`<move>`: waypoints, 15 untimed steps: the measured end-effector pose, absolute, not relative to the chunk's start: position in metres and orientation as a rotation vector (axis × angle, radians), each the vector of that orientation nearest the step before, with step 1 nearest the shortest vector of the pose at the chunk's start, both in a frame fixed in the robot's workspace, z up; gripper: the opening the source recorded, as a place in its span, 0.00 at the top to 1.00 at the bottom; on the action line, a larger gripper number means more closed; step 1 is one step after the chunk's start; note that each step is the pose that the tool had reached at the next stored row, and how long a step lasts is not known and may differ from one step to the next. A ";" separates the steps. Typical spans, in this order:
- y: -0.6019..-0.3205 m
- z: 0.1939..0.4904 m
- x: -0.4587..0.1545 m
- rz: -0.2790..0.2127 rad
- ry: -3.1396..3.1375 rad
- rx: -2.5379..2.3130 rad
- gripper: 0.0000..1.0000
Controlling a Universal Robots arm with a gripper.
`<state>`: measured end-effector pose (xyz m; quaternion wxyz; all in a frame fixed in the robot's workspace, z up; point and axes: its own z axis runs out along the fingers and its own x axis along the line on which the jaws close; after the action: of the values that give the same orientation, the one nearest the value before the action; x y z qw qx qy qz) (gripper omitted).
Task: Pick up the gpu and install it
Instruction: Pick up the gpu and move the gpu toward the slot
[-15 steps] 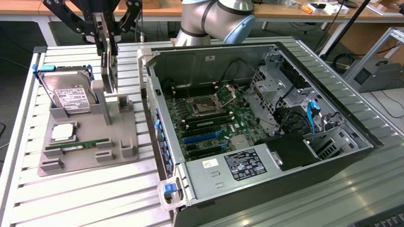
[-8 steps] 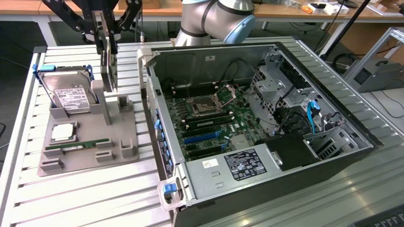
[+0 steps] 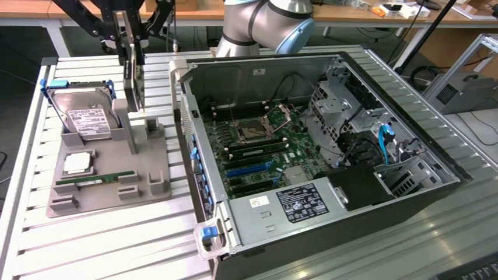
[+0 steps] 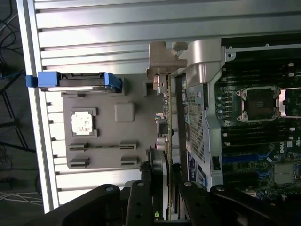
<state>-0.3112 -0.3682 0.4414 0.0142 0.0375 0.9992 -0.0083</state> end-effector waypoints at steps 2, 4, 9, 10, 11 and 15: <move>-0.368 0.442 -0.311 -0.026 3.111 0.117 0.73; -0.368 0.442 -0.311 -0.026 3.111 0.117 0.73; -0.368 0.444 -0.311 -0.026 3.111 0.117 0.73; -0.368 0.445 -0.311 -0.026 3.111 0.117 0.73; -0.368 0.445 -0.311 -0.026 3.111 0.117 0.73; -0.368 0.447 -0.311 -0.026 3.111 0.117 0.73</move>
<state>-0.3112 -0.3682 0.4470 0.0142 0.0375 0.9992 -0.0083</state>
